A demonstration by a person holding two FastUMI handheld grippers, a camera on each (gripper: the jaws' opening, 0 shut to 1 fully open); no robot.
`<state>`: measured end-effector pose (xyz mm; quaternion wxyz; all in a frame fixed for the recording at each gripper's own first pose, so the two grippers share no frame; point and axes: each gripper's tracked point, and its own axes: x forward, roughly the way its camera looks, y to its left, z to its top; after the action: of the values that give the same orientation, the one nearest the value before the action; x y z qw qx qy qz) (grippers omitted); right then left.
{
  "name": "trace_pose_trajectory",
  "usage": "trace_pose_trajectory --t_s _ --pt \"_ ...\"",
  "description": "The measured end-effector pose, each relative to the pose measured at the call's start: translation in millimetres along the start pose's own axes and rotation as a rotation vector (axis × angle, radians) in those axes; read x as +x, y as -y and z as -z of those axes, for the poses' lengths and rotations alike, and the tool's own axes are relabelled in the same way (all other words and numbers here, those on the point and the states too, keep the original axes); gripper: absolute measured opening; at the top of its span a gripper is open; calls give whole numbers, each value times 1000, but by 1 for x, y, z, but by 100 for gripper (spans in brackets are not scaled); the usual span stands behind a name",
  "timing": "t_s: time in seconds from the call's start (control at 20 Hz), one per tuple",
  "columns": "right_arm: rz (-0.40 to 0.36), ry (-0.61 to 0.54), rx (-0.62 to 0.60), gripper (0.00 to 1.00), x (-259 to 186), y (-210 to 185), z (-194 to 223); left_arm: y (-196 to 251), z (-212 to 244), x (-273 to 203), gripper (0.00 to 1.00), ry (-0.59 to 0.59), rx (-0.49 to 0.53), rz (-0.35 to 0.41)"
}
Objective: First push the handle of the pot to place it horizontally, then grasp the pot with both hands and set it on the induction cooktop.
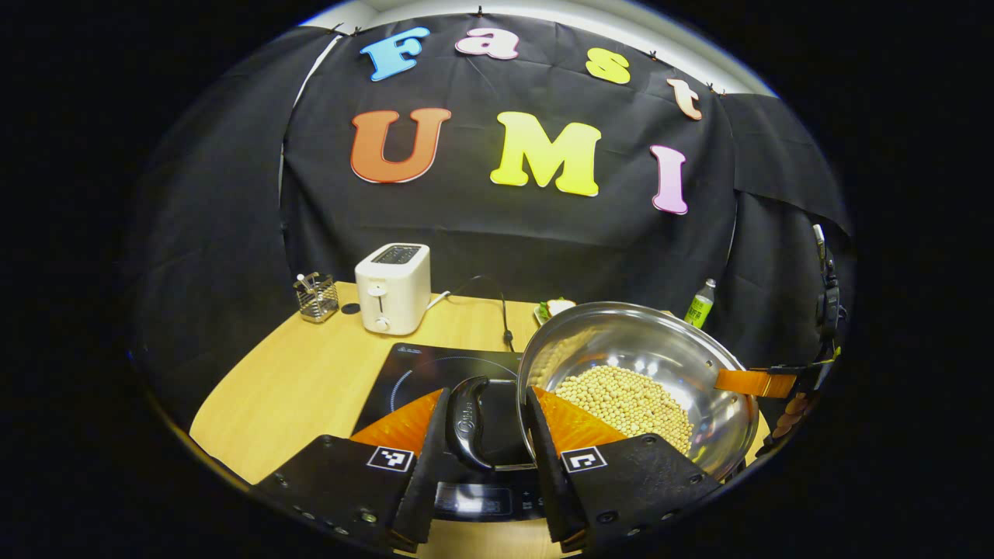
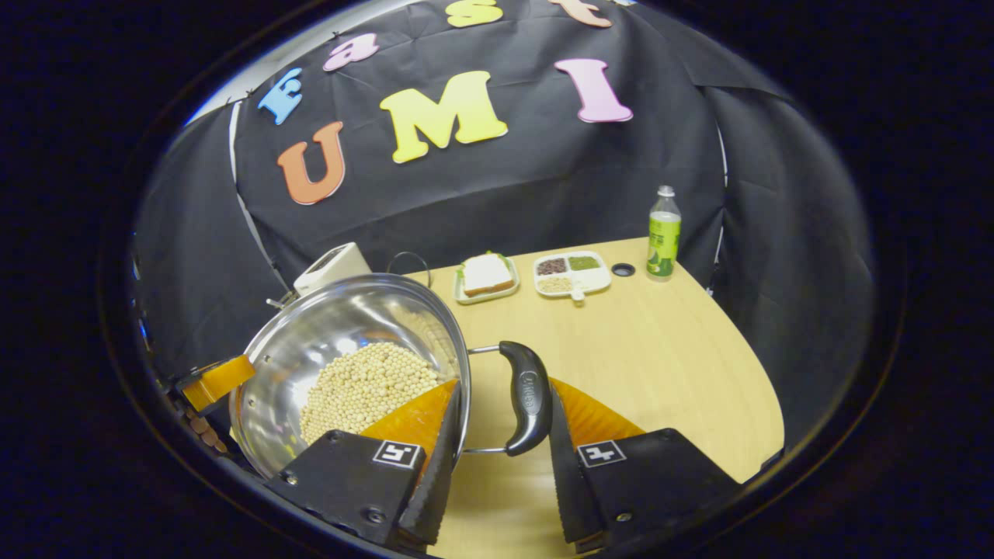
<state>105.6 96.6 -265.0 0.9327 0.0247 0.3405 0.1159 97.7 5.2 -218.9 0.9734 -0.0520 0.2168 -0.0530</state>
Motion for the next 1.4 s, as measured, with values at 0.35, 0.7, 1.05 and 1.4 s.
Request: trace_pose_trajectory --t_s 0.35,0.7,1.05,1.4 --pt "-25 -6 -56 58 25 -74 -39 -64 -43 11 54 36 11 -78" --pt "-15 -35 -72 58 75 -110 -54 -108 -47 59 53 -11 -16 -99" --pt "-4 -92 -111 60 132 -138 -33 -150 -22 101 54 -45 -7 -151" --pt "18 -121 -111 59 166 -144 -10 -160 3 121 54 -87 -23 -165"
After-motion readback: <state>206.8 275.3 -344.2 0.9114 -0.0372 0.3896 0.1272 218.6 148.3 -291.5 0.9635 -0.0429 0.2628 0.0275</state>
